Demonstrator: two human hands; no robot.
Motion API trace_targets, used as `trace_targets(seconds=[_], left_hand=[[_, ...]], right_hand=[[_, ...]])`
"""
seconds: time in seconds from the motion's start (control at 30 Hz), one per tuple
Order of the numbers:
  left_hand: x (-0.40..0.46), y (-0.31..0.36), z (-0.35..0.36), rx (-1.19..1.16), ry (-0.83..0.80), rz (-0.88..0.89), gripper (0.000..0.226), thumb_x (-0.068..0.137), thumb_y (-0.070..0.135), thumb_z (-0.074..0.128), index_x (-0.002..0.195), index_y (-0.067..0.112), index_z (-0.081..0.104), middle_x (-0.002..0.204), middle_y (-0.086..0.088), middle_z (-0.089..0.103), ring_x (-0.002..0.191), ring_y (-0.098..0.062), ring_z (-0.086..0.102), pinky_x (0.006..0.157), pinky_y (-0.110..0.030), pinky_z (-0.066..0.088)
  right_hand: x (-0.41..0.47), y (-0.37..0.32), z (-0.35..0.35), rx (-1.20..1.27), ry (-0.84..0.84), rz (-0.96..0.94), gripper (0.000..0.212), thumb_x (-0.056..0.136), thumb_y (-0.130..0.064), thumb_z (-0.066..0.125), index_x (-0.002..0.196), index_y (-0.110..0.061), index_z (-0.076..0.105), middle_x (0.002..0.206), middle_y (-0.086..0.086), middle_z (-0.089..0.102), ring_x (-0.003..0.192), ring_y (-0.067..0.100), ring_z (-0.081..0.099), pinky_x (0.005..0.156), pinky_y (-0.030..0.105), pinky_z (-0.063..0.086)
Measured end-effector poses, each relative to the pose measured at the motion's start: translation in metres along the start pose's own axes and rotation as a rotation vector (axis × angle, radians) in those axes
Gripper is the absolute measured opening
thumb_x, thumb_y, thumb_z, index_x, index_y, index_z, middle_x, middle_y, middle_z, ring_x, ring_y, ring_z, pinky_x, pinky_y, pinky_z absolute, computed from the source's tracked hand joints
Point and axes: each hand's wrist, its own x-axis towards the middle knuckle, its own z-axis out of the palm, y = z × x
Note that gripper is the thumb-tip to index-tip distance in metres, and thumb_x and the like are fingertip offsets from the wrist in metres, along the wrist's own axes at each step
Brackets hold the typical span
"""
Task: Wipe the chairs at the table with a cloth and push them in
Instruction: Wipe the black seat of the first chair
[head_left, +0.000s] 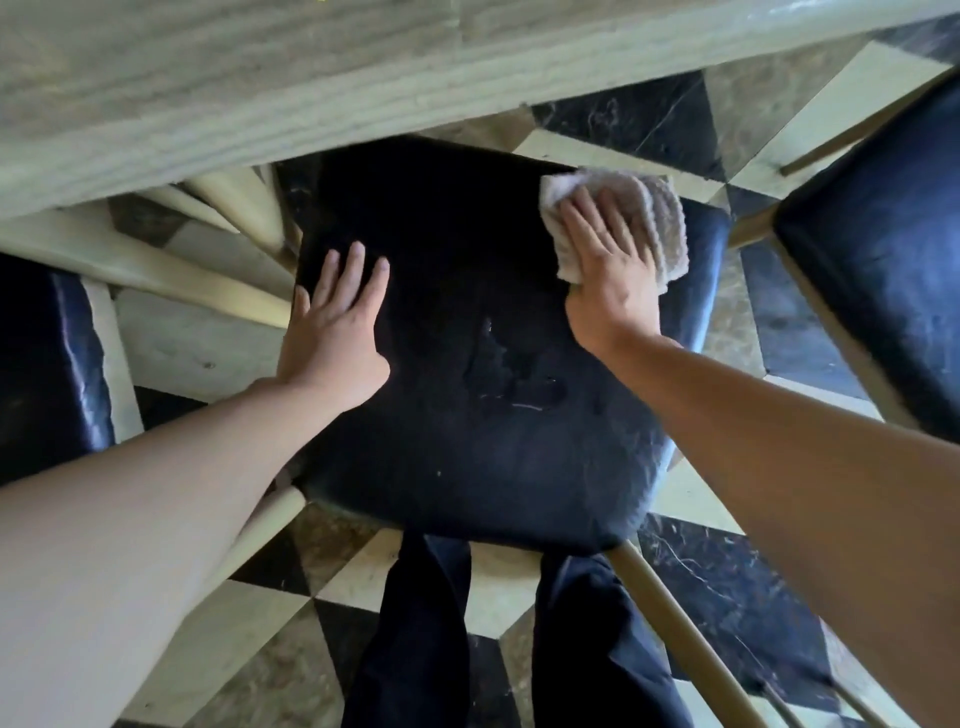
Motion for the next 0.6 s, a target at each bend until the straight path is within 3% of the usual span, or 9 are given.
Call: trace_targets(seconds=[0.13,0.33,0.5,0.6], left_hand=[[0.002,-0.001,-0.004,-0.026,-0.037,-0.009,0.096,0.079,0.0,0.052,0.159,0.026,0.006,0.168,0.0,-0.01,0.153,-0.021,-0.009,0.122,-0.051,0.011],[0.003,0.002,-0.01,-0.021,-0.067,-0.032,0.087,0.086,0.009,0.052,0.159,0.027,0.01,0.168,0.003,-0.007,0.154,-0.021,-0.005,0.119,-0.051,0.021],[0.004,0.006,-0.018,-0.029,-0.115,-0.044,0.084,0.088,0.013,0.053,0.159,0.026,0.011,0.168,0.003,-0.006,0.154,-0.02,-0.005,0.118,-0.053,0.023],[0.004,0.006,-0.021,-0.029,-0.134,-0.033,0.084,0.088,0.014,0.052,0.159,0.027,0.01,0.168,0.004,-0.006,0.154,-0.019,-0.005,0.116,-0.053,0.028]], right_hand=[[-0.024,0.03,-0.011,0.081,0.124,0.285,0.08,0.08,0.0,0.047,0.156,-0.022,0.036,0.165,-0.004,0.029,0.155,0.022,0.017,0.126,0.036,0.004],[-0.104,-0.026,0.022,0.21,0.231,0.752,0.084,0.085,-0.001,0.05,0.161,-0.023,0.022,0.169,-0.004,0.018,0.156,0.019,0.01,0.124,0.036,-0.01],[-0.198,-0.113,0.06,0.307,0.159,0.956,0.09,0.082,-0.001,0.057,0.161,-0.021,0.018,0.169,-0.001,0.015,0.156,0.018,0.008,0.126,0.044,0.005],[-0.221,-0.158,0.073,0.379,0.085,1.007,0.093,0.081,0.001,0.055,0.161,-0.018,0.012,0.17,0.002,0.009,0.157,0.019,0.005,0.126,0.041,0.004]])
